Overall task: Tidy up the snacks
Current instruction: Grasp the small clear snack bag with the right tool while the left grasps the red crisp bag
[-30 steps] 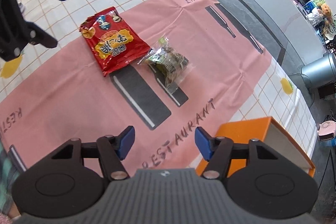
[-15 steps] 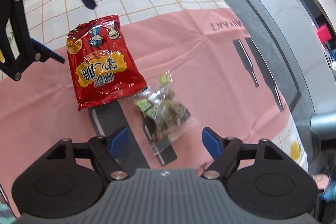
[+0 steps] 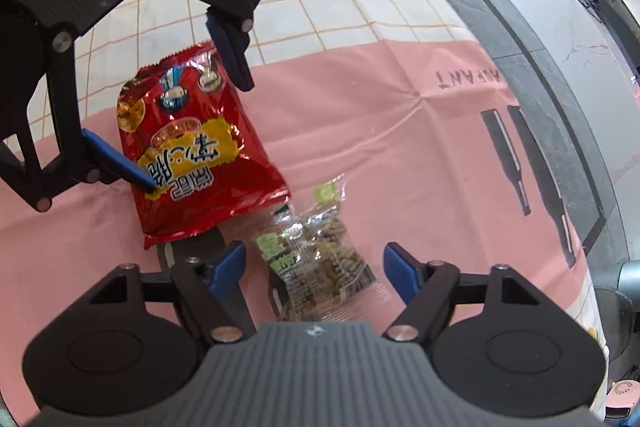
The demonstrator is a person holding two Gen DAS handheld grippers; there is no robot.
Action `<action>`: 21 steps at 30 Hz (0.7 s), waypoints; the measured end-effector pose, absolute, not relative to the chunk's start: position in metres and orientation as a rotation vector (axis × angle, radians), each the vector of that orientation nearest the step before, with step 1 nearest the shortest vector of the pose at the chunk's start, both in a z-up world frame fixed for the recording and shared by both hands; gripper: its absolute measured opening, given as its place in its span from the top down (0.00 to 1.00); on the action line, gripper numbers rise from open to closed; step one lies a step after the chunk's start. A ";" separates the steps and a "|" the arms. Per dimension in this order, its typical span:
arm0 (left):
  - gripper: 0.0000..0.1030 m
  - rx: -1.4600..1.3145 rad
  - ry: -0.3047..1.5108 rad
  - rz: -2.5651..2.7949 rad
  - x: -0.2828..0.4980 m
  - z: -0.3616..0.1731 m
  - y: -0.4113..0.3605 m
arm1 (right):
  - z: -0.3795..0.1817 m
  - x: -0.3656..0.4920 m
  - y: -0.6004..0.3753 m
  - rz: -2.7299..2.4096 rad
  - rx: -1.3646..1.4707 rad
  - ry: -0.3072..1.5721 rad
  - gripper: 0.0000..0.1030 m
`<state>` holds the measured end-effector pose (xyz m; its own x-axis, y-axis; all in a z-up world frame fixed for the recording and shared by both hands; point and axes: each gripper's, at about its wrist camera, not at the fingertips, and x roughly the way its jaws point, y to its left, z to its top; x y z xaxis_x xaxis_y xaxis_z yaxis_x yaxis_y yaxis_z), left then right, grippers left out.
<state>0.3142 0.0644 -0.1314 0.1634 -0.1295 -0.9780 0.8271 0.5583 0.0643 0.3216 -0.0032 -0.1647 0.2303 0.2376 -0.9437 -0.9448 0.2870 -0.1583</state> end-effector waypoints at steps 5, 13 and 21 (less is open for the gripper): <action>0.11 0.590 1.296 -0.722 0.320 -0.133 0.070 | -0.165 0.324 -0.009 0.945 -0.847 1.043 0.45; 0.10 0.487 1.349 -0.705 0.302 -0.132 0.085 | -0.161 0.310 -0.022 0.898 -0.658 1.158 0.46; 0.08 0.579 1.332 -0.711 0.284 -0.138 0.077 | -0.152 0.287 -0.023 0.893 -0.618 1.145 0.44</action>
